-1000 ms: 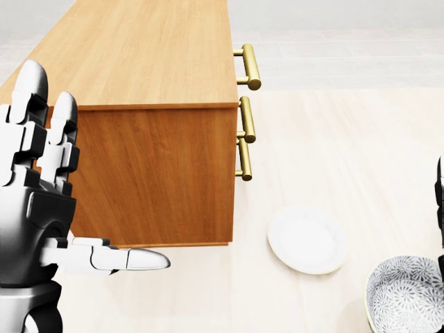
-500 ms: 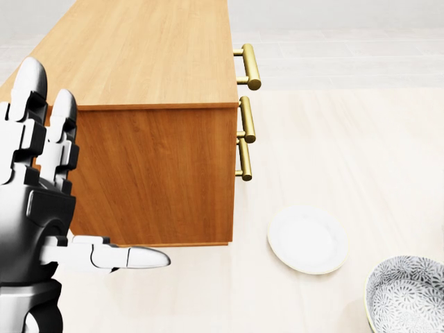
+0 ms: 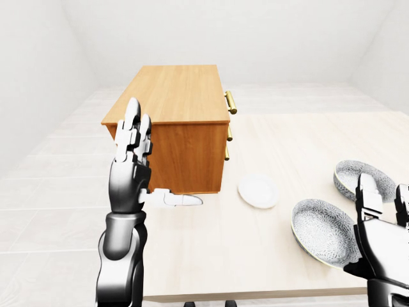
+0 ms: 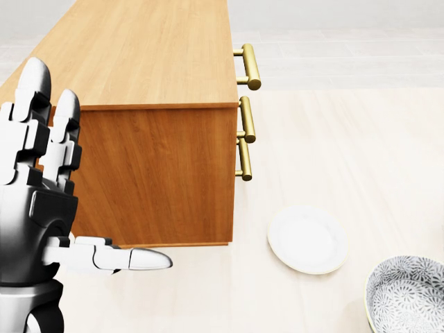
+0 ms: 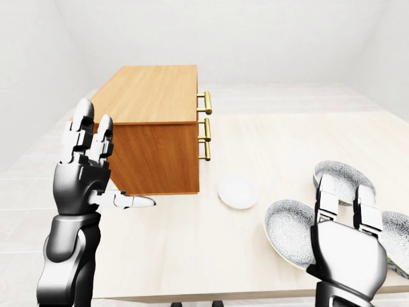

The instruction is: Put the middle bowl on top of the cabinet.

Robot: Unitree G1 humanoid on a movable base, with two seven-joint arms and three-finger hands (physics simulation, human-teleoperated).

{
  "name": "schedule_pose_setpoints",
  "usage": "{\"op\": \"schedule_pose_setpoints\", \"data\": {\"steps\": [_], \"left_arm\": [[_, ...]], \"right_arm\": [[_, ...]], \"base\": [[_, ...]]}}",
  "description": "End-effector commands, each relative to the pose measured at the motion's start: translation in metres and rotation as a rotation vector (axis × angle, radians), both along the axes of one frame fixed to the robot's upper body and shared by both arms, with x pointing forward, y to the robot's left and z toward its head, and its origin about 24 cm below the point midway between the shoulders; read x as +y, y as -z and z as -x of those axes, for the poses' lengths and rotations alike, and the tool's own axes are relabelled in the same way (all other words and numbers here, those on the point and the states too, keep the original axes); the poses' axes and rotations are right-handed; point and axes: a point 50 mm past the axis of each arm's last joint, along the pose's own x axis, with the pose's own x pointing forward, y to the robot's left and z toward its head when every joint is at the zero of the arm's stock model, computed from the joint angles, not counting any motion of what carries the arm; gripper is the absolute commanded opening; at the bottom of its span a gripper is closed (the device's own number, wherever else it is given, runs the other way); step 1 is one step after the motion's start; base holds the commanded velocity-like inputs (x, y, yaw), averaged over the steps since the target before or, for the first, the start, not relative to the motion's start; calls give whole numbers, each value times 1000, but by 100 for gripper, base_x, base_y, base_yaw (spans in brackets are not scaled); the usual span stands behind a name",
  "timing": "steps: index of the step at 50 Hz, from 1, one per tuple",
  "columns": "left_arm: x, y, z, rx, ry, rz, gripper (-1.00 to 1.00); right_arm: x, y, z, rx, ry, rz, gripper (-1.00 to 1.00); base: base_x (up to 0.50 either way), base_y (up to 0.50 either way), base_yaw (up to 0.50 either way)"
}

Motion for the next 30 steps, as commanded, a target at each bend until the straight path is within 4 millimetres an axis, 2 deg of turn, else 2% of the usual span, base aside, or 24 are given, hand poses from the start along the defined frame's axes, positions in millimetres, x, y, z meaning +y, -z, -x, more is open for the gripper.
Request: {"op": "schedule_pose_setpoints", "data": {"steps": [1, 8, 30], "left_arm": [[0, 0, 0, 1, 0, 1, 100], [0, 0, 1, -1, 1, 2, 100], [0, 4, 0, 20, 2, -1, 100]], "right_arm": [[7, 15, 4, 31, 12, 34, 100], [13, 30, 4, 66, -10, 97, 100], [32, 56, 0, 137, -167, 162, 100]], "base": [[0, 0, 0], [0, 0, 0], [0, 0, 0]]}}
